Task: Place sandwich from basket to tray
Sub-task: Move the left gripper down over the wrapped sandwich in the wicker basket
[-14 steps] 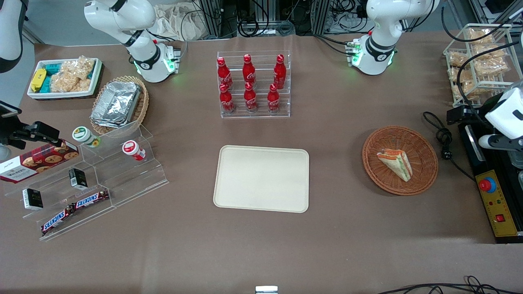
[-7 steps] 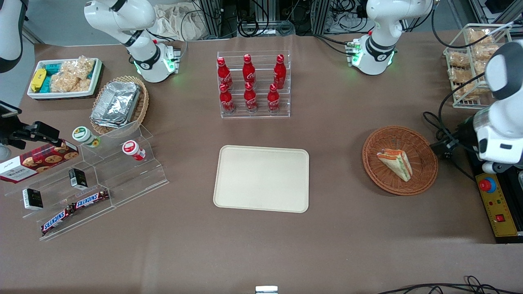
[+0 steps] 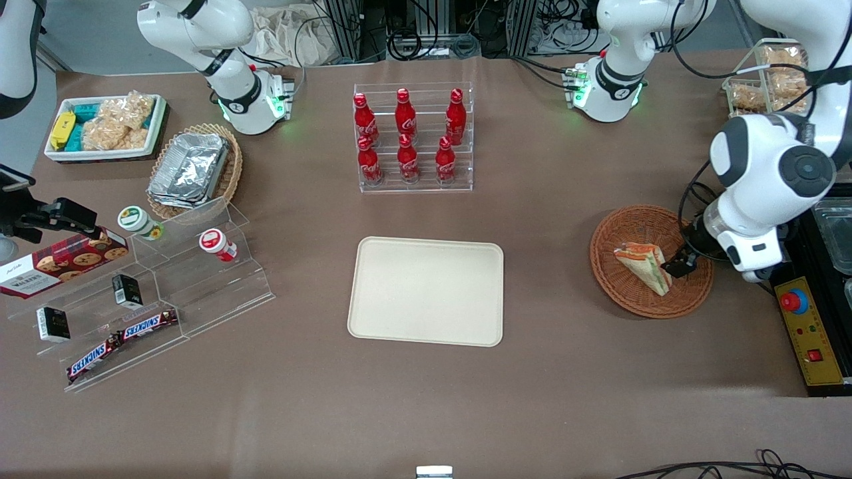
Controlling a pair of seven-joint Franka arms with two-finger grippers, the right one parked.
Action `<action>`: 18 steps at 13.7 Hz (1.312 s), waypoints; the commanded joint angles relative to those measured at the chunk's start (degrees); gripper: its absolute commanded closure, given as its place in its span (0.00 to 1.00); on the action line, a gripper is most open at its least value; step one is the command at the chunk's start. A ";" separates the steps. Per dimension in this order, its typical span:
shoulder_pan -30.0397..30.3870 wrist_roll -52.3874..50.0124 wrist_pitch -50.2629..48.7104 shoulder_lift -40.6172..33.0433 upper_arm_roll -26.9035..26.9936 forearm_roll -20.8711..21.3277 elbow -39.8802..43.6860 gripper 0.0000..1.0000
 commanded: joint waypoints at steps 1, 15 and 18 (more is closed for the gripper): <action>-0.75 -2.60 4.02 -1.19 0.33 0.94 -3.86 0.00; -1.10 -2.60 11.86 6.99 0.24 0.94 -4.48 0.00; -1.10 -2.60 12.91 7.77 0.24 0.94 -4.40 0.14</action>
